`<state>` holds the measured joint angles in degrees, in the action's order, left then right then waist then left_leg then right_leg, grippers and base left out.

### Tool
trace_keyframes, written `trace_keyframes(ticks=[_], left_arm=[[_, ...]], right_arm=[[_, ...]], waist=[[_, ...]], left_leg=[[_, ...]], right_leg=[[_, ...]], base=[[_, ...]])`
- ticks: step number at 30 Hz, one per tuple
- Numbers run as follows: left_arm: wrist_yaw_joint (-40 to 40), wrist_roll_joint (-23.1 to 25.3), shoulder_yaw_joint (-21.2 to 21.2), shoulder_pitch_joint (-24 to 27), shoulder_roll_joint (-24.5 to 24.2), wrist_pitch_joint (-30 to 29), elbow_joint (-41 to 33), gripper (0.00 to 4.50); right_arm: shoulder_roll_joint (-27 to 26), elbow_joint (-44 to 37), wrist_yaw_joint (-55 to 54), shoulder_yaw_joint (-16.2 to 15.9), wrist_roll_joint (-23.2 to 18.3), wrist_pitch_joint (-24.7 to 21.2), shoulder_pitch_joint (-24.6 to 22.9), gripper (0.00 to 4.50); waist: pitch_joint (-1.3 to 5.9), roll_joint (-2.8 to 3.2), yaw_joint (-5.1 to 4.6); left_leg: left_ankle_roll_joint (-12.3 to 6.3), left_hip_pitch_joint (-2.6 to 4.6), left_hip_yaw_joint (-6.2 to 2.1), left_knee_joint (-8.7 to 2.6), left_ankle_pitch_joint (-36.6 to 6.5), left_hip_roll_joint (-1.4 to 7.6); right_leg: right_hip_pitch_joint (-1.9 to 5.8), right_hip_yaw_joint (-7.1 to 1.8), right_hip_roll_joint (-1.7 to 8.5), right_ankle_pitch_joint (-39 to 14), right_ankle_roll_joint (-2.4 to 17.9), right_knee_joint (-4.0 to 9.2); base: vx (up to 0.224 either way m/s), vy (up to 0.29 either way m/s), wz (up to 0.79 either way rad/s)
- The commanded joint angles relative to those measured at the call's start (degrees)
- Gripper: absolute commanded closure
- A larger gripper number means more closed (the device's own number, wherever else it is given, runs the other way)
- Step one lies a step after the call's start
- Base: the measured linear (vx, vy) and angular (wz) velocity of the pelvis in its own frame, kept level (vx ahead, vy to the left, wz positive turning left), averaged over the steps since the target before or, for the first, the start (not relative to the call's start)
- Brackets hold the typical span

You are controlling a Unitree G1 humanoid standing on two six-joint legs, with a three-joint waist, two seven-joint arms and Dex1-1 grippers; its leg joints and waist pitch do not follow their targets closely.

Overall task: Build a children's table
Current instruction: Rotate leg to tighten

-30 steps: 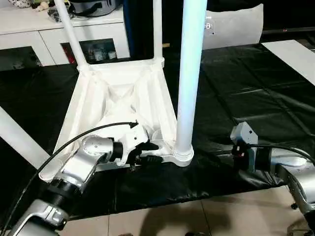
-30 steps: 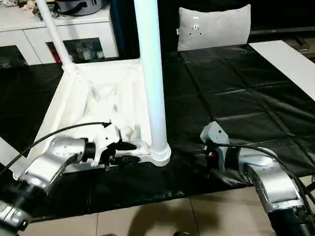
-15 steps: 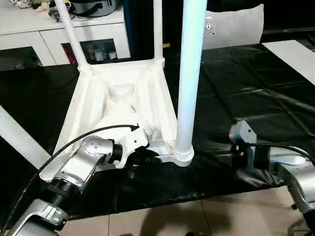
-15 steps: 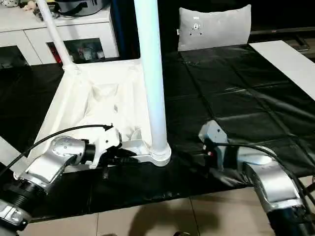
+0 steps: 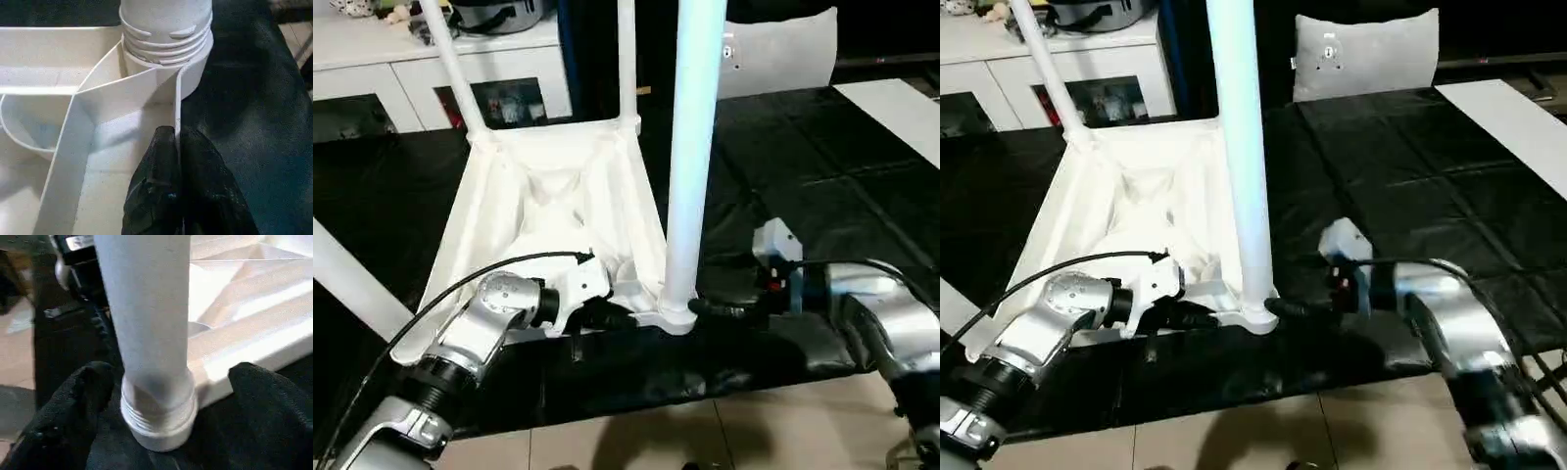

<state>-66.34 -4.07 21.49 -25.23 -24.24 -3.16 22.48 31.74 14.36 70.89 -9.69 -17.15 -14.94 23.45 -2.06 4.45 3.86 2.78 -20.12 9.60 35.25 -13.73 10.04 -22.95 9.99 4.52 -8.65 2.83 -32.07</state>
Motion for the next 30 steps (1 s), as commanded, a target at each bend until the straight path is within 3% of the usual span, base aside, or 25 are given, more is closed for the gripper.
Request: trace_keyframes(ticks=[1,3,6,8,10,13,16,18,23,26,29,30], left_arm=[[-2.8,0.7,2.5,1.4,-0.8,1.1,-1.5,4.50],[-3.4,1.1,3.1,1.5,-1.0,1.5,-1.9,4.50],[-3.9,2.7,4.4,1.5,-1.1,2.8,-2.2,4.50],[-2.8,3.4,4.5,1.6,-0.6,3.1,-1.8,4.50],[-1.0,4.5,4.5,1.3,0.2,4.0,-0.2,4.50],[-0.4,4.8,4.5,0.9,0.7,4.5,1.1,4.50],[-0.7,4.8,4.6,0.5,1.0,5.0,2.3,4.50],[-0.9,5.0,4.5,0.3,1.0,5.3,2.9,4.50],[-1.1,4.3,3.6,0.5,1.0,4.5,3.2,4.50],[-0.7,2.4,2.1,1.0,1.3,0.3,0.8,4.50],[2.4,1.2,0.5,0.4,2.8,-5.0,-1.4,4.50],[3.5,1.1,0.1,0.3,3.3,-6.0,-1.8,4.50]], right_arm=[[-0.3,1.4,2.8,-1.2,-0.3,0.3,1.9,0.52],[-0.5,2.5,3.9,-1.7,-0.4,0.3,2.7,0.65],[-1.1,5.3,7.1,-3.5,-0.1,0.3,4.4,0.96],[-1.5,6.2,8.0,-3.9,0.0,0.2,4.9,1.00],[-2.0,7.0,9.1,-4.3,0.1,-0.1,5.5,1.38],[-2.7,8.0,9.9,-4.7,0.3,-0.1,6.2,1.40],[-3.3,9.6,10.5,-5.1,0.6,0.4,7.0,1.83],[-3.5,10.0,10.9,-5.3,0.6,0.4,7.2,1.93],[-3.8,9.2,11.0,-5.2,0.0,-0.3,6.5,2.30],[-5.2,6.1,5.9,-4.3,0.2,-2.1,4.1,2.39],[-8.4,3.6,-3.8,-4.1,3.2,-4.3,2.5,2.42],[-9.2,3.3,-6.0,-4.0,3.8,-5.2,2.3,2.42]], waist=[[3.87,-1.18,0.63],[3.86,-0.93,0.93],[3.88,-1.16,1.78],[3.86,-1.11,1.90],[4.00,-1.15,2.29],[4.04,-1.12,2.72],[3.93,-1.13,2.99],[3.93,-1.41,3.01],[3.93,-1.25,2.90],[3.99,-1.18,2.82],[3.68,-1.04,2.20],[3.59,-0.49,1.90]], left_leg=[[-7.44,-0.59,-1.39,-3.56,-2.4,3.42],[-7.57,-0.45,-1.36,-3.58,-2.4,3.56],[-7.43,-0.40,-1.15,-3.55,-2.0,3.52],[-7.30,-0.42,-1.14,-3.51,-2.0,3.53],[-7.05,-0.25,-1.22,-3.53,-1.5,3.75],[-7.01,-0.14,-1.17,-3.51,-1.5,3.74],[-6.61,-0.15,-1.09,-3.56,-2.1,3.66],[-6.50,-0.21,-1.13,-3.61,-2.5,3.68],[-5.81,-0.19,-1.13,-3.66,-2.9,3.52],[-5.88,-0.21,-1.17,-3.67,-2.3,3.62],[-4.63,-0.11,-1.26,-3.93,-3.7,3.54],[-4.18,-0.08,-1.29,-3.94,-4.3,3.38]], right_leg=[[3.90,-3.74,4.95,-19.6,2.2,3.83],[3.78,-3.82,5.00,-19.4,2.7,3.73],[3.73,-3.94,5.08,-19.8,3.1,3.67],[3.75,-3.97,5.08,-19.8,2.9,3.70],[3.69,-4.03,5.08,-18.9,2.9,3.57],[3.58,-4.06,5.09,-19.0,3.0,3.51],[3.61,-4.06,5.15,-20.3,2.7,3.73],[3.67,-4.03,5.17,-20.8,2.3,3.76],[3.68,-4.02,5.18,-21.7,1.5,3.89],[3.72,-4.08,5.16,-20.8,1.6,3.77],[3.62,-3.88,5.18,-23.0,1.5,4.22],[3.66,-3.79,5.10,-23.8,1.4,4.33]], base=[[0.000,0.000,0.00],[0.000,0.000,0.00],[0.000,0.000,0.00],[0.000,0.000,0.00],[0.000,0.000,0.00],[0.000,0.000,0.00],[0.000,0.000,0.00],[0.000,0.000,0.00],[0.000,0.000,0.00],[0.000,0.000,0.00],[0.000,0.000,0.00],[0.000,0.000,0.00]])
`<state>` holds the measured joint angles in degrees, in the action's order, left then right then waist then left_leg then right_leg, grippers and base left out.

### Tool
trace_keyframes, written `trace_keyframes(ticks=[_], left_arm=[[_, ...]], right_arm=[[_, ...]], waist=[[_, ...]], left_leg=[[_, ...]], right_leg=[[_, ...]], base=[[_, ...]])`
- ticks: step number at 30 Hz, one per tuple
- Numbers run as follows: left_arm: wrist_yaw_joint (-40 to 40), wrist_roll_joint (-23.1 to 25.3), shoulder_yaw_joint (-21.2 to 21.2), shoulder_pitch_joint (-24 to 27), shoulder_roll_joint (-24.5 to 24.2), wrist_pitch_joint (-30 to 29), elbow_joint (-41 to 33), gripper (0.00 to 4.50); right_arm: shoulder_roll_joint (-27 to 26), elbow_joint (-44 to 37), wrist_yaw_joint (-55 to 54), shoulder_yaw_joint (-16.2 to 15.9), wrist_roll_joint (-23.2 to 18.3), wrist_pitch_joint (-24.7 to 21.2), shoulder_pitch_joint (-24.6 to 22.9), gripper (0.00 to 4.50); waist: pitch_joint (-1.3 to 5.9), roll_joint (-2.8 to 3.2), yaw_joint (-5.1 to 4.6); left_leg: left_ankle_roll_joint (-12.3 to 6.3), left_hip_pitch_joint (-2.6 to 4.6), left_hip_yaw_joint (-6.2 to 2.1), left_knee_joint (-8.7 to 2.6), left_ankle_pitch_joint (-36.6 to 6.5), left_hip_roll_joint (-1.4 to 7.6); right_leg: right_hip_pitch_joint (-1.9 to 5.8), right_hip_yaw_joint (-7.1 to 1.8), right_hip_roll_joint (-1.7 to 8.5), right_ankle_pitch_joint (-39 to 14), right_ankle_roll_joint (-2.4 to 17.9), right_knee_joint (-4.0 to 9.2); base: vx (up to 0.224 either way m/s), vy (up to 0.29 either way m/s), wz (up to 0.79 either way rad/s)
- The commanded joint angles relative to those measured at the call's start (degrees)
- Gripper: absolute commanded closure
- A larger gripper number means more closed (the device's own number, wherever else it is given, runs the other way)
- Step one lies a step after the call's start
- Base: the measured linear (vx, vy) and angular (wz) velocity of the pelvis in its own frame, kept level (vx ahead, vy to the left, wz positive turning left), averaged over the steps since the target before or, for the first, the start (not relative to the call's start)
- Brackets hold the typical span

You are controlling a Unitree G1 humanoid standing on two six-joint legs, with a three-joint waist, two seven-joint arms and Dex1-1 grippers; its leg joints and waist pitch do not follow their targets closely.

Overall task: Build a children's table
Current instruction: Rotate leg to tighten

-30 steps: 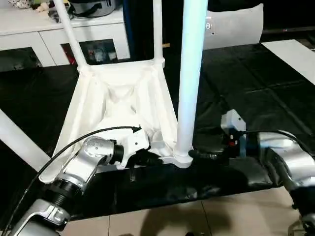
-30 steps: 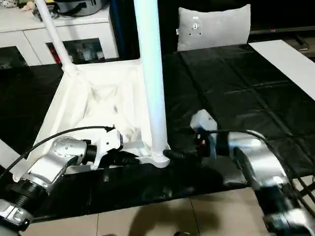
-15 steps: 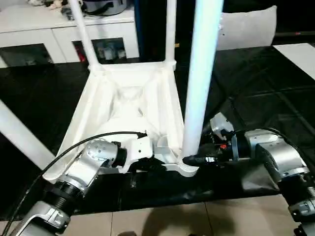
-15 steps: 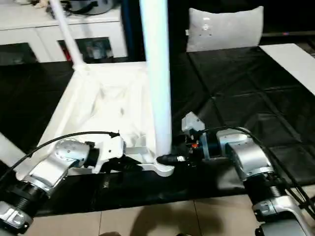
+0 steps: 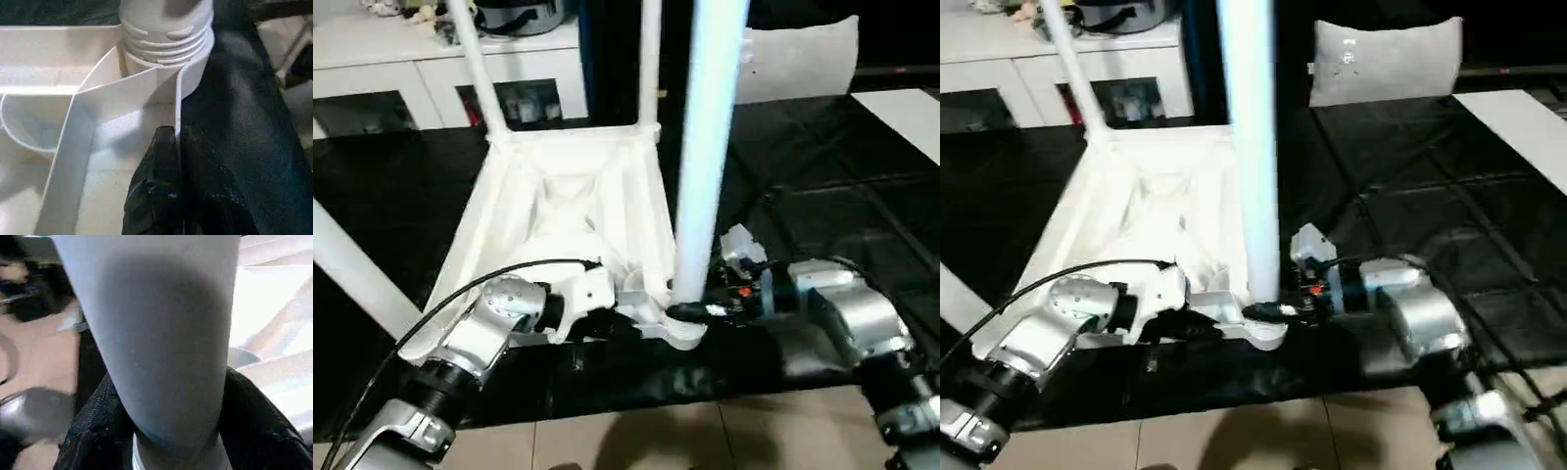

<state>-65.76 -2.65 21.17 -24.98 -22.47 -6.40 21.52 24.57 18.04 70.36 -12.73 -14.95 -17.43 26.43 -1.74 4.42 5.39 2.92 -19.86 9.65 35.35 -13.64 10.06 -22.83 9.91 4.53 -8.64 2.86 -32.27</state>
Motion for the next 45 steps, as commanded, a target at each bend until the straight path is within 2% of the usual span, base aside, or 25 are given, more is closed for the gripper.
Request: trace_keyframes(ticks=[1,2,3,4,5,6,7,9,10,12,13,16,20,23,25,27,28,30,32,34,36,37,43,44,45], left_arm=[[6.3,-0.1,-0.4,-0.8,3.4,-5.2,-1.2,4.50],[8.6,0.1,-1.0,-1.3,4.7,-6.9,-1.4,4.50],[8.6,0.1,-1.0,-1.3,4.7,-6.9,-1.4,4.50],[13.6,0.9,-2.1,-2.4,7.6,-9.7,-1.3,4.50],[16.6,1.5,-2.7,-3.2,9.4,-10.8,-0.7,4.50],[18.1,1.7,-3.0,-3.6,10.3,-11.4,-0.4,4.50],[19.6,2.0,-3.4,-4.0,11.2,-12.0,-0.2,4.50],[21.7,2.5,-3.7,-4.6,12.4,-12.5,0.5,4.50],[25.8,3.5,-4.3,-6.0,14.5,-12.7,2.1,4.50],[28.6,4.9,-4.3,-6.9,15.7,-12.6,3.1,4.50],[29.4,5.5,-4.3,-7.0,16.0,-12.8,3.2,4.50],[29.2,5.7,-4.4,-6.9,16.0,-13.2,3.0,4.50],[26.9,5.8,-3.4,-5.9,13.9,-10.5,2.4,4.50],[25.1,5.5,-3.4,-5.4,12.9,-9.2,2.7,4.50],[22.0,4.8,-3.1,-4.8,11.8,-7.1,2.7,4.50],[21.2,4.7,-3.0,-4.6,11.6,-6.5,2.7,4.50],[19.6,4.6,-2.6,-4.3,10.8,-5.2,3.0,4.50],[17.3,4.3,-2.1,-4.0,9.8,-3.7,3.6,4.50],[14.8,3.9,-1.8,-3.9,8.6,-2.2,3.9,4.50],[12.0,3.5,-1.4,-4.0,7.3,-0.4,4.3,4.50],[9.1,3.6,-0.7,-4.2,5.9,1.4,4.7,4.50],[7.8,4.2,0.0,-4.5,5.0,2.7,5.2,4.50],[0.6,5.1,2.5,-4.6,1.4,7.4,6.1,4.50],[-2.3,4.7,3.3,-4.1,0.4,8.5,5.1,4.50],[-2.8,4.7,3.5,-4.0,0.2,8.7,4.9,4.50]], right_arm=[[-4.5,-0.1,-11.4,0.0,2.6,-4.8,-0.3,2.43],[-6.2,0.1,-15.4,0.7,3.3,-6.1,-0.1,2.44],[-6.2,0.1,-15.4,0.7,3.3,-6.1,-0.1,2.45],[-9.6,0.1,-21.8,2.4,3.6,-8.2,0.2,2.46],[-11.5,0.0,-24.8,3.5,3.2,-9.5,0.5,2.47],[-12.4,0.1,-26.8,3.8,3.7,-9.4,0.7,2.47],[-13.3,0.2,-29.0,4.0,4.4,-9.3,0.8,2.48],[-14.8,1.1,-32.8,4.8,5.3,-9.3,1.2,2.48],[-17.1,3.4,-39.7,5.7,7.6,-8.6,2.0,2.48],[-19.2,4.6,-43.5,6.9,8.3,-6.3,2.1,2.48],[-20.2,4.5,-44.3,7.8,8.1,-5.3,2.0,2.13],[-21.5,3.8,-44.5,9.6,6.3,-4.2,1.9,1.77],[-19.4,1.7,-40.9,8.3,6.8,-1.5,0.5,1.33],[-17.4,-0.4,-36.9,7.9,5.8,-0.8,-1.2,1.12],[-15.4,-1.7,-34.2,9.4,4.3,-0.9,-2.2,0.93],[-14.8,-1.9,-33.3,9.8,4.1,-0.5,-2.3,0.87],[-12.8,-2.9,-29.8,9.8,3.2,-0.3,-2.9,0.73],[-9.7,-4.2,-25.3,9.9,2.2,-0.1,-3.6,0.52],[-6.6,-4.5,-21.4,9.7,2.0,1.1,-4.0,0.41],[-3.5,-4.3,-17.9,9.4,2.3,2.3,-4.2,0.21],[-1.0,-4.1,-14.9,9.3,2.0,2.6,-4.0,0.10],[0.4,-4.2,-12.7,9.2,1.4,2.4,-3.9,0.10],[5.0,-3.4,-2.1,7.2,-0.2,3.2,-3.1,0.10],[5.3,-2.7,-0.1,6.6,-0.4,3.3,-2.5,0.37],[5.4,-2.5,0.4,6.4,-0.5,3.2,-2.4,0.37]], waist=[[3.03,-0.59,-0.59],[3.03,-0.59,-0.59],[2.88,-0.73,-1.54],[2.91,-0.30,-1.84],[2.71,-0.30,-2.91],[2.71,-0.27,-3.16],[2.92,-0.18,-4.00],[2.83,-0.02,-4.43],[2.75,0.29,-4.64],[2.89,0.17,-5.34],[2.95,0.30,-5.58],[3.24,0.28,-5.47],[3.59,0.41,-4.85],[3.80,0.38,-4.31],[3.87,0.58,-4.01],[3.80,0.51,-3.84],[3.79,0.76,-3.69],[3.64,0.60,-3.20],[3.70,0.65,-3.08],[3.68,0.03,-2.75],[3.75,0.32,-2.39],[3.77,-0.24,-2.25],[3.85,-0.16,-0.94],[3.85,-0.26,-0.67],[3.84,-0.25,-0.57]], left_leg=[[-3.27,-0.30,-1.25,-4.03,-6.2,2.88],[-3.27,-0.30,-1.25,-4.03,-6.2,2.88],[-2.42,-0.13,-1.20,-3.74,-7.7,2.16],[-2.42,0.05,-1.23,-3.70,-8.3,2.09],[-2.23,-0.22,-1.35,-3.75,-9.1,2.25],[-2.15,0.13,-1.43,-3.66,-9.8,2.21],[-2.51,-0.09,-1.66,-3.59,-11.0,2.13],[-3.20,0.19,-1.64,-3.65,-11.7,2.29],[-3.13,0.31,-1.71,-3.65,-12.1,2.23],[-2.92,0.30,-1.84,-3.56,-12.4,2.07],[-3.24,-0.13,-2.02,-3.71,-11.7,2.22],[-4.40,-0.56,-2.35,-4.05,-9.6,2.75],[-6.02,-0.99,-2.29,-3.87,-4.9,3.03],[-7.42,-1.10,-2.17,-3.71,-2.3,3.07],[-8.45,-1.14,-2.09,-3.61,-1.3,3.14],[-8.26,-1.17,-1.99,-3.59,-1.5,3.06],[-8.09,-1.14,-2.00,-3.58,-1.5,3.01],[-8.44,-1.02,-1.78,-3.58,-2.6,3.04],[-8.35,-1.00,-1.76,-3.58,-2.6,3.02],[-8.36,-0.95,-1.63,-3.53,-3.1,2.99],[-8.40,-0.93,-1.63,-3.48,-2.0,3.10],[-8.77,-0.96,-1.67,-3.50,-2.1,3.06],[-9.49,-0.85,-1.43,-3.38,-1.1,3.38],[-9.36,-0.79,-1.46,-3.41,-1.0,3.44],[-9.29,-0.78,-1.43,-3.44,-1.2,3.50]], right_leg=[[3.59,-3.36,4.88,-26.8,0.0,5.24],[3.59,-3.36,4.88,-26.8,0.0,5.24],[3.54,-2.46,4.66,-30.6,-2.0,6.29],[3.48,-2.33,4.68,-31.3,-2.5,6.46],[3.50,-1.96,4.32,-31.2,-2.9,6.80],[3.29,-1.69,4.24,-31.8,-3.3,7.24],[3.68,-1.34,4.31,-31.0,-3.9,7.18],[3.37,-1.39,4.37,-30.9,-3.9,7.47],[3.32,-1.27,4.41,-31.0,-3.7,7.55],[3.43,-1.09,4.43,-30.7,-3.5,7.61],[3.74,-1.34,4.73,-29.6,-3.3,7.37],[3.93,-2.31,5.16,-25.1,-1.2,6.38],[4.14,-3.23,5.49,-18.2,2.2,4.83],[4.35,-3.45,5.44,-15.2,2.8,4.25],[4.32,-3.54,5.45,-14.6,2.9,4.14],[4.21,-3.49,5.35,-15.9,2.8,4.25],[4.24,-3.46,5.33,-16.5,2.5,4.34],[4.07,-3.57,5.14,-18.4,1.3,4.68],[3.92,-3.54,5.06,-18.8,1.3,4.54],[3.85,-3.52,5.04,-20.0,0.8,4.80],[3.73,-3.64,5.07,-19.4,1.0,4.55],[3.77,-3.52,4.97,-19.4,1.0,4.58],[3.53,-3.69,5.08,-19.0,1.4,4.19],[3.47,-3.66,5.10,-19.2,1.6,4.20],[3.44,-3.70,5.10,-19.4,1.6,4.18]], base=[[0.000,0.000,0.00],[0.000,0.000,0.00],[0.000,0.000,0.00],[0.000,0.000,0.00],[0.000,0.000,0.00],[0.000,0.000,0.00],[0.000,0.000,0.00],[0.000,0.000,0.00],[0.000,0.000,0.00],[0.000,0.000,0.00],[0.000,0.000,0.00],[0.000,0.000,0.00],[0.000,0.000,0.00],[0.000,0.000,0.00],[0.000,0.000,0.00],[0.000,0.000,0.00],[0.000,0.000,0.00],[0.000,0.000,0.00],[0.000,0.000,0.00],[0.000,0.000,0.00],[0.000,0.000,0.00],[0.000,0.000,0.00],[0.000,0.000,0.00],[0.000,0.000,0.00],[0.000,0.000,0.00]])
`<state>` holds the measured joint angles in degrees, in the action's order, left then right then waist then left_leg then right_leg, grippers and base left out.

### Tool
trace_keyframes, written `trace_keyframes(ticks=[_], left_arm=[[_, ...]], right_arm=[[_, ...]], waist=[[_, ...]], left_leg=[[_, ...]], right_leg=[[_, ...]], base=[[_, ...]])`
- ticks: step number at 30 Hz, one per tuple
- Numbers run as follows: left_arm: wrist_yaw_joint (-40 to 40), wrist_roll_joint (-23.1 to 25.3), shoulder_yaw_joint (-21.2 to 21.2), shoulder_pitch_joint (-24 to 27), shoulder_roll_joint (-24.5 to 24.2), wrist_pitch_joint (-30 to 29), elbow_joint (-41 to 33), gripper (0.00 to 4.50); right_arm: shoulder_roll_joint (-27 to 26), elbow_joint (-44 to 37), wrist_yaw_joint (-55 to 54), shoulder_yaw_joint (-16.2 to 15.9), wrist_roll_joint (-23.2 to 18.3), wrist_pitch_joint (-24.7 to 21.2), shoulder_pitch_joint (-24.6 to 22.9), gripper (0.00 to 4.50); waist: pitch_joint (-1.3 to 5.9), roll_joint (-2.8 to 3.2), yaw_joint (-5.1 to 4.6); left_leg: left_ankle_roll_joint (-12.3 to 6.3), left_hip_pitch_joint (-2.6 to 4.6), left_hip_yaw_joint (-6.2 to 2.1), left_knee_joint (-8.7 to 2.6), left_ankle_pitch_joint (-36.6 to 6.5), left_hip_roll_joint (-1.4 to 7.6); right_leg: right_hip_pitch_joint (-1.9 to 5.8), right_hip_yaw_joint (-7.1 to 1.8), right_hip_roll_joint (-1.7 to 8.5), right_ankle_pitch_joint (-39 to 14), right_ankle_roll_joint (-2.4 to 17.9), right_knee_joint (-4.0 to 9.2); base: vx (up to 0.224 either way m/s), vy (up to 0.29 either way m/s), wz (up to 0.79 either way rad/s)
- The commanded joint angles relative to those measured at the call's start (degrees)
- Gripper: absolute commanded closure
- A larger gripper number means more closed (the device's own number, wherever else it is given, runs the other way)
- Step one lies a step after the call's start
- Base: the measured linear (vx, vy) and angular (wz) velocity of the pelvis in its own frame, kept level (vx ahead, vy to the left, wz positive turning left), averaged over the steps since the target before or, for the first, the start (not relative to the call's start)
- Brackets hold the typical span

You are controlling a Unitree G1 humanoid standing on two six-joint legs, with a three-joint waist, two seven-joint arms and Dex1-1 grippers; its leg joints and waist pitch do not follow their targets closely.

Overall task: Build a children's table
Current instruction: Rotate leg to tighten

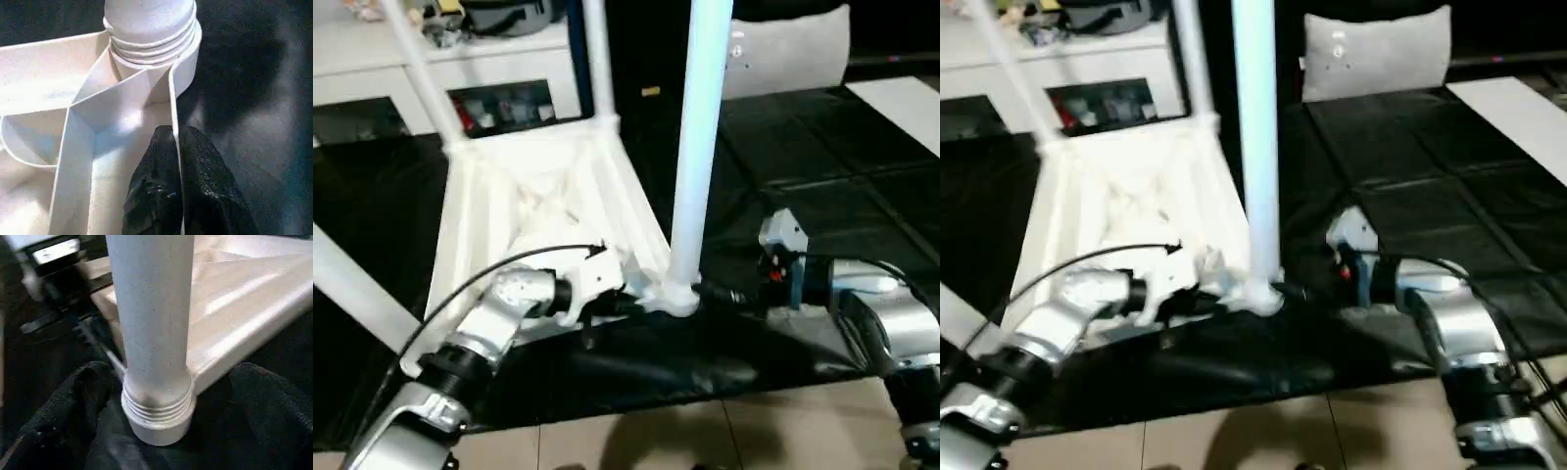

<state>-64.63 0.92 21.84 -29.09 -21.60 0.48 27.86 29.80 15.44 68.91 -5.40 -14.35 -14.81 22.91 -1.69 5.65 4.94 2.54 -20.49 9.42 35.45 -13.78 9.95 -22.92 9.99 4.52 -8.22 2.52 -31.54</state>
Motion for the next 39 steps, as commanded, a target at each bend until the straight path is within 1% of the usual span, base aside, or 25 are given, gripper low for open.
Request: trace_keyframes(ticks=[1,2,3,4,6,7,8,10,12,14,15,17,18,22,25,27,30,31,33,34,35,36,37,38,39], left_arm=[[-5.0,1.1,3.3,0.3,-1.1,2.3,-1.9,4.50],[-5.7,1.2,3.8,0.3,-1.5,2.9,-1.9,4.50],[-6.1,1.3,4.0,0.3,-1.6,3.2,-1.9,4.50],[-6.5,1.4,4.3,0.2,-1.8,3.7,-1.7,4.50],[-7.0,1.4,4.6,0.0,-1.9,4.2,-1.6,4.50],[-7.0,1.4,4.6,0.0,-1.9,4.2,-1.6,4.50],[-7.5,1.4,4.7,0.0,-2.0,4.6,-1.6,4.50],[-8.2,1.4,4.8,0.0,-2.1,4.9,-1.7,4.50],[-8.7,1.4,4.8,0.1,-2.2,5.1,-1.8,4.50],[-8.8,1.4,4.9,0.1,-2.2,5.2,-1.8,4.50],[-8.9,1.6,5.0,0.2,-2.3,5.4,-1.8,4.50],[-8.7,1.8,5.1,0.1,-2.3,5.5,-1.7,4.50],[-8.7,1.9,5.1,0.1,-2.3,5.5,-1.6,4.50],[-8.4,2.0,5.0,0.1,-2.1,5.5,-1.4,4.50],[-8.5,1.6,4.8,0.3,-1.9,4.8,-1.8,4.50],[-8.2,0.7,4.3,0.3,-1.3,3.5,-2.3,4.50],[-7.3,0.2,3.8,0.5,-0.6,1.8,-2.9,4.50],[-5.5,0.0,3.3,0.6,0.3,-0.2,-3.5,4.50],[-4.7,0.0,3.1,0.6,0.7,-0.8,-3.6,4.50],[-2.4,0.3,2.6,0.5,1.8,-2.6,-3.4,4.50],[-2.4,0.3,2.6,0.5,1.8,-2.6,-3.4,4.50],[0.0,0.7,2.2,0.3,3.0,-4.2,-3.1,4.50],[4.6,1.7,1.5,-0.4,5.3,-7.7,-2.4,4.50],[5.3,1.8,1.4,-0.6,5.6,-8.2,-2.3,4.50],[8.1,2.1,0.8,-1.3,7.2,-9.9,-1.5,4.50]], right_arm=[[0.3,0.3,3.0,-1.4,-1.4,0.4,1.4,0.44],[0.5,0.5,4.2,-1.8,-1.7,0.0,1.7,0.50],[0.5,0.5,5.3,-2.1,-2.1,-0.4,1.8,0.64],[0.6,0.5,6.4,-2.5,-2.5,-1.1,1.9,0.79],[0.7,0.4,8.3,-3.3,-2.8,-2.0,1.9,0.88],[0.7,0.4,8.3,-3.4,-2.8,-2.0,1.9,0.98],[0.7,0.7,9.4,-4.4,-2.4,-2.1,1.9,1.10],[0.5,1.4,10.2,-5.0,-2.3,-2.1,2.1,1.35],[0.2,2.1,10.3,-5.2,-2.1,-1.7,2.6,1.43],[0.0,2.6,10.2,-5.3,-1.9,-1.4,2.9,1.67],[-0.5,3.8,9.3,-5.4,-1.1,-0.7,3.5,1.75],[-1.0,4.6,8.7,-5.4,-0.6,-0.3,4.0,1.81],[-1.2,4.7,8.7,-5.4,-0.7,-0.3,4.1,2.00],[-1.7,4.0,8.7,-5.7,-1.2,-0.8,4.0,2.22],[-2.2,3.2,8.4,-5.8,-1.3,-1.0,3.5,2.51],[-2.9,2.4,7.8,-6.0,-1.4,-1.3,2.9,2.54],[-3.7,1.1,6.5,-6.0,-1.3,-1.3,1.9,2.57],[-4.8,-0.4,2.9,-5.7,-0.6,-2.1,0.7,2.58],[-5.2,-0.9,1.4,-5.6,-0.2,-2.5,0.4,2.59],[-6.9,-0.2,-4.7,-5.2,2.0,-3.7,0.6,2.60],[-6.9,-0.2,-4.7,-5.2,2.0,-3.7,0.6,2.60],[-9.0,0.2,-10.8,-4.5,3.7,-5.6,0.8,2.60],[-12.5,0.5,-20.1,-3.1,5.7,-9.2,1.3,2.60],[-13.0,0.5,-21.1,-3.0,5.9,-9.6,1.3,2.60],[-14.7,0.6,-24.7,-2.3,6.4,-11.2,1.7,2.61]], waist=[[3.84,-1.48,0.19],[3.91,-1.60,0.63],[3.89,-1.61,0.68],[3.88,-1.82,0.92],[3.87,-1.91,1.34],[3.85,-1.83,1.63],[3.83,-2.05,1.75],[3.72,-2.16,1.76],[3.70,-2.19,1.78],[3.68,-2.23,1.71],[3.67,-2.15,1.71],[3.69,-2.43,1.65],[3.74,-2.34,1.70],[3.75,-2.30,1.68],[3.70,-2.15,1.63],[3.68,-2.05,1.62],[3.63,-2.10,1.50],[3.55,-1.94,1.41],[3.34,-2.03,1.19],[3.27,-1.88,0.96],[3.06,-1.95,0.60],[2.96,-1.83,0.35],[2.76,-1.71,-0.34],[2.35,-1.72,-1.36],[2.31,-1.80,-1.90]], left_leg=[[-8.72,0.01,-1.16,-3.54,-0.9,3.71],[-8.67,0.14,-1.17,-3.56,-0.8,3.80],[-8.69,0.01,-1.16,-3.55,-0.7,3.85],[-8.68,0.10,-1.18,-3.60,-0.6,4.00],[-8.37,0.11,-1.12,-3.60,-0.7,4.03],[-8.04,0.21,-1.06,-3.61,-0.7,4.02],[-7.71,0.24,-1.04,-3.65,-0.8,4.00],[-6.94,0.18,-1.01,-3.78,-2.0,3.90],[-6.53,0.24,-0.98,-3.79,-2.3,3.84],[-6.12,0.23,-0.99,-3.85,-2.6,3.80],[-6.05,0.24,-0.97,-3.82,-2.7,3.75],[-5.86,0.16,-0.94,-3.83,-2.5,3.69],[-5.91,0.17,-0.93,-3.79,-2.3,3.64],[-6.21,0.21,-1.03,-3.78,-1.9,3.96],[-5.80,0.22,-0.97,-3.80,-2.7,3.78],[-5.64,0.21,-0.97,-3.81,-2.7,3.75],[-5.25,0.24,-1.04,-3.92,-3.0,3.83],[-5.07,0.23,-1.05,-3.95,-3.4,3.83],[-4.56,0.39,-0.99,-4.04,-4.6,3.65],[-4.06,0.43,-0.99,-4.08,-5.5,3.43],[-3.37,0.61,-0.99,-4.12,-6.5,3.22],[-3.12,0.62,-0.99,-4.11,-7.2,3.04],[-2.34,0.78,-1.02,-4.13,-8.2,2.91],[-1.39,0.74,-1.14,-4.01,-10.2,2.61],[-1.02,1.01,-1.20,-3.84,-11.5,2.36]], right_leg=[[3.42,-3.90,5.15,-19.9,2.2,3.42],[3.36,-3.97,5.20,-19.6,2.6,3.27],[3.42,-4.02,5.23,-19.1,2.8,3.13],[3.33,-4.02,5.18,-18.7,3.0,3.09],[3.32,-4.12,5.30,-18.9,3.2,3.01],[3.27,-4.19,5.40,-19.3,3.2,3.06],[3.26,-4.22,5.36,-19.3,3.3,3.02],[3.38,-4.14,5.36,-20.8,2.8,3.22],[3.36,-4.14,5.39,-21.4,2.6,3.35],[3.36,-4.13,5.34,-21.9,2.4,3.39],[3.34,-4.10,5.31,-22.0,2.4,3.43],[3.39,-4.12,5.31,-22.0,2.3,3.38],[3.41,-4.09,5.30,-21.8,2.3,3.35],[3.38,-4.20,5.34,-20.4,2.9,3.14],[3.44,-4.15,5.32,-21.3,2.6,3.35],[3.45,-4.13,5.28,-21.3,2.5,3.35],[3.50,-4.13,5.30,-21.6,2.4,3.44],[3.48,-4.09,5.27,-22.0,2.4,3.60],[3.41,-3.93,5.19,-24.0,1.8,4.06],[3.48,-3.76,5.17,-25.8,1.3,4.26],[3.28,-3.50,5.12,-27.7,0.7,4.75],[3.36,-3.30,5.07,-28.9,0.2,5.02],[3.25,-3.04,4.85,-30.6,-0.6,5.42],[3.24,-2.20,4.57,-33.4,-1.8,6.13],[3.18,-1.64,4.46,-35.0,-2.8,6.61]], base=[[0.000,0.000,0.00],[0.000,0.000,0.00],[0.000,0.000,0.00],[0.000,0.000,0.00],[0.000,0.000,0.00],[0.000,0.000,0.00],[0.000,0.000,0.00],[0.000,0.000,0.00],[0.000,0.000,0.00],[0.000,0.000,0.00],[0.000,0.000,0.00],[0.000,0.000,0.00],[0.000,0.000,0.00],[0.000,0.000,0.00],[0.000,0.000,0.00],[0.000,0.000,0.00],[0.000,0.000,0.00],[0.000,0.000,0.00],[0.000,0.000,0.00],[0.000,0.000,0.00],[0.000,0.000,0.00],[0.000,0.000,0.00],[0.000,0.000,0.00],[0.000,0.000,0.00],[0.000,0.000,0.00]])
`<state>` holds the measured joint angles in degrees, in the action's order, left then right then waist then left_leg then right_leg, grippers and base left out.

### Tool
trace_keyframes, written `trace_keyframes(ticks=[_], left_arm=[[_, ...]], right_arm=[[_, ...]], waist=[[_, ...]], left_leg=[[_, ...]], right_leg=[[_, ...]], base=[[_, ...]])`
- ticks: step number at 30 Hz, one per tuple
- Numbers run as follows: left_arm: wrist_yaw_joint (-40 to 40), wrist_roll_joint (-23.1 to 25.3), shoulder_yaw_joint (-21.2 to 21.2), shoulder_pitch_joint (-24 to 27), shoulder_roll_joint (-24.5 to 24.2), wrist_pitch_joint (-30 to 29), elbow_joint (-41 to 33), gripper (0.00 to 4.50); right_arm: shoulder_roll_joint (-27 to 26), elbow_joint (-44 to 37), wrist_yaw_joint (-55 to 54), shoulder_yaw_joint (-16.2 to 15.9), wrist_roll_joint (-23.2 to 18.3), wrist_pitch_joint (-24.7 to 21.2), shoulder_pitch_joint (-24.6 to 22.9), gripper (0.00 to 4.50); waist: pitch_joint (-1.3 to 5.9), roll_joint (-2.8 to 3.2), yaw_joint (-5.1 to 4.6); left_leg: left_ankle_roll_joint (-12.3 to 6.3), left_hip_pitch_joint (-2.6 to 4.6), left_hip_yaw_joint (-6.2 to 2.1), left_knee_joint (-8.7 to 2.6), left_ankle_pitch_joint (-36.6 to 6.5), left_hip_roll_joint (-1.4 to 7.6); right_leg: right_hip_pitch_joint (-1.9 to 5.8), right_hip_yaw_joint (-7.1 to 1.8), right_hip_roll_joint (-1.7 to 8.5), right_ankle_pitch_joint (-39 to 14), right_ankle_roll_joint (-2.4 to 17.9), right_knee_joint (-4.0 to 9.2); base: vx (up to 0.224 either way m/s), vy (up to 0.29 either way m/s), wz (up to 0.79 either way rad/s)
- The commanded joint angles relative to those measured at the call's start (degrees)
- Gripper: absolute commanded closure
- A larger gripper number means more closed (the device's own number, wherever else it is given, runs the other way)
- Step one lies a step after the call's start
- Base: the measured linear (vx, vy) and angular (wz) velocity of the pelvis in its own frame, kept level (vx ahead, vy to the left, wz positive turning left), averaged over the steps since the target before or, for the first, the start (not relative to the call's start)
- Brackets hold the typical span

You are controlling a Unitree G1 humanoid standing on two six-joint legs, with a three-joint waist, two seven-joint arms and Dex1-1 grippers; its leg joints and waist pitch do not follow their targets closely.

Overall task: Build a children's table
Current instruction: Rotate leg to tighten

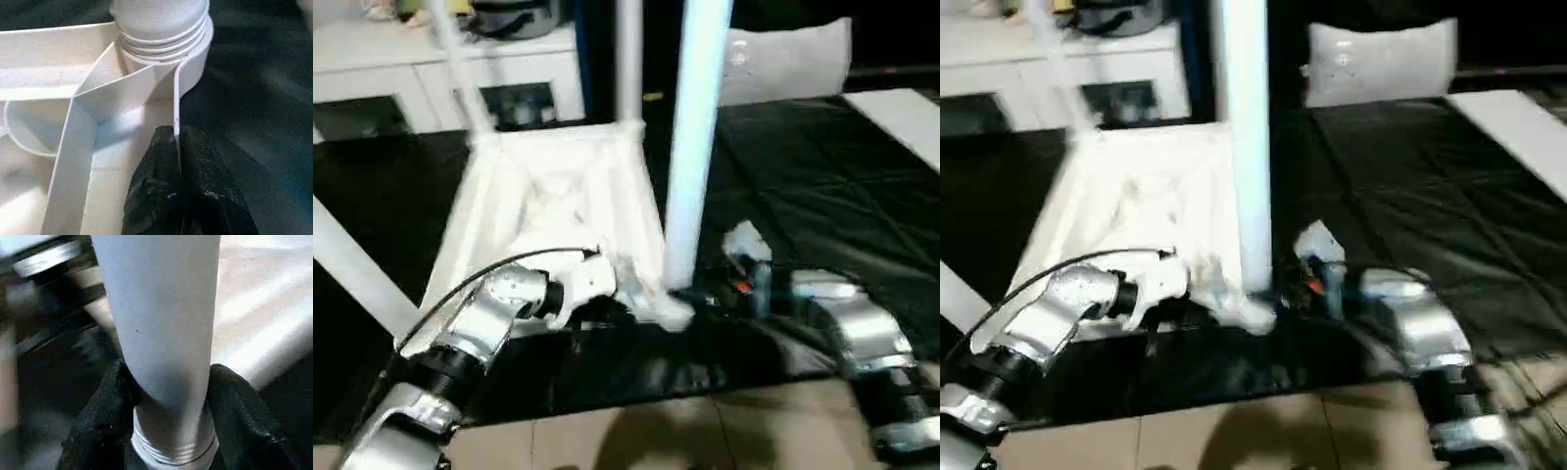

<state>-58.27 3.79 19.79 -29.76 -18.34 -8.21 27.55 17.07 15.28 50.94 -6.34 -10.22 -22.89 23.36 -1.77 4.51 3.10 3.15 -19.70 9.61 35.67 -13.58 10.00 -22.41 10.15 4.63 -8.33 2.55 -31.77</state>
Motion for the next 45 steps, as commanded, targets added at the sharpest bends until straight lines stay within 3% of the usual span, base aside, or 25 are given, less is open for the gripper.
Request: trace_keyframes(ticks=[1,2,3,4,5,6,7,8,9,10,12,13,14,15,18,21,22,23,28,31,34,36,39,41,45], left_arm=[[4.5,-0.6,2.0,-1.5,5.6,-3.5,-0.5,4.50],[7.7,-0.6,1.0,-2.6,7.5,-5.2,0.5,4.50],[10.9,-0.4,0.1,-3.9,9.3,-6.6,1.8,4.50],[12.8,-0.3,-0.4,-4.8,10.4,-7.3,2.7,4.50],[14.5,0.0,-0.7,-5.5,11.2,-7.3,3.6,4.50],[15.6,0.2,-0.9,-5.9,11.7,-7.3,4.2,4.50],[17.3,0.7,-1.2,-6.6,12.4,-7.2,5.1,4.50],[18.7,1.3,-1.6,-7.1,13.2,-7.4,5.6,4.50],[19.8,1.8,-1.9,-7.4,13.9,-7.5,5.9,4.50],[20.2,2.3,-2.0,-7.5,14.3,-7.6,5.8,4.50],[20.1,2.4,-2.0,-7.4,14.3,-7.8,5.6,4.50],[20.4,2.5,-2.0,-7.4,14.4,-8.1,5.6,4.50],[20.0,2.5,-1.8,-7.2,13.8,-8.2,5.5,4.50],[19.8,2.5,-1.8,-7.2,13.7,-8.1,5.4,4.50],[18.9,2.5,-1.5,-7.0,12.5,-7.5,5.6,4.50],[16.5,2.7,-1.1,-6.5,10.4,-5.3,6.1,4.50],[15.6,2.9,-1.0,-6.3,9.7,-4.7,6.2,4.50],[14.1,3.2,-0.6,-6.0,8.6,-3.4,6.3,4.50],[10.4,3.4,0.2,-5.2,6.0,-0.7,6.3,4.50],[4.1,2.6,1.6,-4.6,2.5,3.8,5.7,4.50],[-0.9,1.4,2.4,-4.0,0.7,7.5,5.0,4.50],[-6.7,0.4,3.8,-3.3,-1.1,10.4,3.6,4.50],[-10.1,-0.1,4.7,-2.8,-2.3,11.6,2.6,4.50],[-14.1,-0.4,6.3,-2.2,-3.7,13.4,1.4,4.50],[-16.0,-0.4,7.3,-1.7,-4.4,14.4,0.7,4.50]], right_arm=[[-3.5,0.9,-10.2,-0.7,2.8,-4.3,1.6,2.61],[-5.1,1.5,-13.9,0.2,3.4,-4.9,2.2,2.61],[-6.8,2.2,-17.9,0.8,4.3,-5.1,2.9,2.61],[-7.9,2.8,-20.3,1.2,4.9,-5.2,3.3,2.61],[-8.9,3.6,-22.5,1.7,5.1,-5.1,3.9,2.61],[-9.6,4.2,-23.9,2.1,5.2,-5.0,4.2,2.61],[-10.7,5.0,-26.2,2.7,5.5,-5.0,4.8,2.61],[-12.1,6.0,-29.1,3.6,6.0,-4.3,5.5,2.61],[-13.2,6.7,-31.2,4.4,6.1,-3.6,6.1,2.61],[-14.3,6.8,-32.1,5.4,5.2,-2.4,6.5,2.05],[-14.2,6.6,-32.0,5.3,5.2,-2.0,6.4,1.92],[-14.3,6.4,-32.4,5.3,5.5,-1.9,6.4,1.85],[-13.6,5.8,-31.3,5.2,5.5,-1.3,5.8,1.71],[-13.5,5.6,-30.9,5.2,5.5,-1.1,5.7,1.48],[-12.0,4.5,-29.0,5.5,5.1,0.2,4.5,1.38],[-9.0,2.2,-24.3,6.1,3.6,2.7,2.1,1.02],[-7.9,1.6,-22.7,6.3,3.2,3.3,1.2,0.97],[-6.1,0.7,-20.1,5.9,2.9,3.9,0.2,0.97],[-2.1,-1.2,-14.5,5.7,1.4,3.4,-1.0,0.51],[3.2,-2.9,-4.1,4.6,-0.9,4.3,-1.2,0.30],[6.2,-3.4,2.0,3.3,-2.0,5.5,-1.2,0.02],[9.0,-2.6,7.6,1.6,-2.0,7.1,0.0,0.02],[10.4,-1.4,10.4,0.2,-1.0,8.9,1.1,0.02],[11.8,-0.5,16.2,-1.5,-1.8,9.1,2.1,0.02],[12.4,-0.3,22.1,-2.7,-4.1,7.2,2.7,0.30]], waist=[[2.01,-0.20,-1.90],[1.90,-0.21,-2.66],[1.79,0.10,-3.31],[1.78,1.05,-3.92],[1.70,1.92,-2.46],[1.45,0.87,-3.21],[1.47,-1.57,-2.66],[1.47,-3.14,-2.75],[1.76,-3.53,-1.74],[2.94,-2.86,-0.37],[3.39,-2.35,-0.41],[3.73,-1.25,-0.63],[3.82,-0.74,-0.66],[3.92,-0.97,-0.50],[3.72,-0.91,-0.37],[3.33,-0.57,-0.21],[3.31,-0.83,-0.06],[3.26,-0.43,-0.03],[3.02,-0.68,0.02],[2.97,-0.80,0.15],[3.19,-0.70,0.56],[3.35,-0.89,0.84],[3.56,-0.65,1.49],[3.48,-0.90,2.44],[3.49,-0.88,3.58]], left_leg=[[-1.56,1.22,-1.52,-3.53,-16.5,2.22],[-1.68,1.53,-1.71,-3.61,-18.6,2.60],[-1.76,1.26,-2.20,-3.96,-20.8,3.35],[-1.97,0.00,-4.13,-6.61,-27.8,6.95],[-0.71,-0.53,-5.64,-10.69,-35.8,10.82],[-0.29,0.72,-5.12,-11.06,-37.4,10.50],[2.17,3.42,-2.57,-6.29,-34.5,3.03],[1.00,3.26,-1.14,-3.12,-24.7,-0.50],[-2.23,2.17,-0.64,0.46,-10.7,-2.12],[-3.87,-1.36,-1.81,-2.55,-1.7,-0.95],[-4.88,-1.94,-2.46,-3.54,0.9,0.26],[-5.84,-1.48,-2.95,-3.56,3.4,1.74],[-6.68,-1.40,-3.00,-3.36,4.1,2.40],[-7.62,-1.62,-2.91,-3.33,4.4,2.54],[-8.64,-1.81,-2.65,-3.43,2.4,2.28],[-7.66,-1.59,-2.60,-3.83,-1.6,2.42],[-7.63,-1.59,-2.59,-3.82,-2.3,2.46],[-7.44,-1.53,-2.67,-3.93,-2.5,2.51],[-6.60,-1.46,-2.49,-4.06,-4.8,2.26],[-6.68,-1.36,-2.50,-4.15,-5.5,2.39],[-7.27,-1.33,-2.65,-4.20,-4.2,2.95],[-7.79,-1.39,-2.69,-4.05,-3.6,2.97],[-8.79,-1.39,-2.62,-3.85,-1.1,3.51],[-8.82,-1.27,-2.44,-3.90,-1.0,3.56],[-8.72,-0.95,-2.34,-3.91,-1.2,3.91]], right_leg=[[2.60,-0.04,4.14,-38.1,-5.7,8.41],[2.73,0.75,3.98,-38.0,-6.2,8.89],[3.36,1.34,3.88,-37.4,-6.8,8.82],[5.56,0.24,3.97,-30.8,-6.0,4.87],[6.09,-4.27,4.18,-15.9,-1.7,-4.46],[4.69,-5.71,4.46,-11.2,-0.4,-4.35],[1.57,-6.50,5.19,-25.1,0.8,2.67],[0.93,-5.73,5.61,-37.6,-1.7,5.47],[1.10,-6.33,7.47,-53.2,-6.4,6.98],[3.23,-6.56,6.21,-44.1,-6.8,4.74],[3.27,-5.95,4.63,-31.1,-4.0,3.40],[2.73,-5.89,4.30,-19.7,0.6,2.37],[2.67,-5.75,4.35,-13.2,4.4,1.73],[3.10,-5.68,4.66,-9.1,6.9,1.34],[3.49,-5.45,5.03,-10.0,8.1,1.79],[3.57,-5.27,4.97,-16.4,5.6,2.82],[3.58,-5.29,4.95,-16.9,4.8,2.98],[3.55,-5.31,5.01,-17.1,4.9,2.93],[3.56,-5.07,4.83,-21.7,3.3,3.60],[3.46,-5.05,4.88,-23.4,2.5,3.86],[3.34,-5.16,4.96,-19.8,3.9,3.27],[3.44,-5.14,5.03,-18.2,4.6,3.05],[3.24,-5.42,5.21,-13.6,6.7,2.09],[3.20,-5.42,5.33,-13.7,7.6,2.01],[3.02,-5.65,5.44,-15.2,7.4,2.11]], base=[[0.000,0.000,0.00],[0.000,0.000,0.00],[0.000,0.000,0.00],[-0.061,0.019,-0.02],[-0.061,0.019,-0.02],[0.000,0.000,0.00],[0.071,-0.050,0.11],[0.071,-0.050,0.11],[0.077,-0.056,-0.05],[0.000,0.000,0.00],[0.000,0.000,0.00],[0.000,0.000,0.00],[0.000,0.000,0.00],[0.000,0.000,0.00],[0.000,0.000,0.00],[0.000,0.000,0.00],[0.000,0.000,0.00],[0.000,0.000,0.00],[0.000,0.000,0.00],[0.000,0.000,0.00],[0.000,0.000,0.00],[0.000,0.000,0.00],[0.000,0.000,0.00],[0.000,0.000,0.00],[0.000,0.000,0.00]])
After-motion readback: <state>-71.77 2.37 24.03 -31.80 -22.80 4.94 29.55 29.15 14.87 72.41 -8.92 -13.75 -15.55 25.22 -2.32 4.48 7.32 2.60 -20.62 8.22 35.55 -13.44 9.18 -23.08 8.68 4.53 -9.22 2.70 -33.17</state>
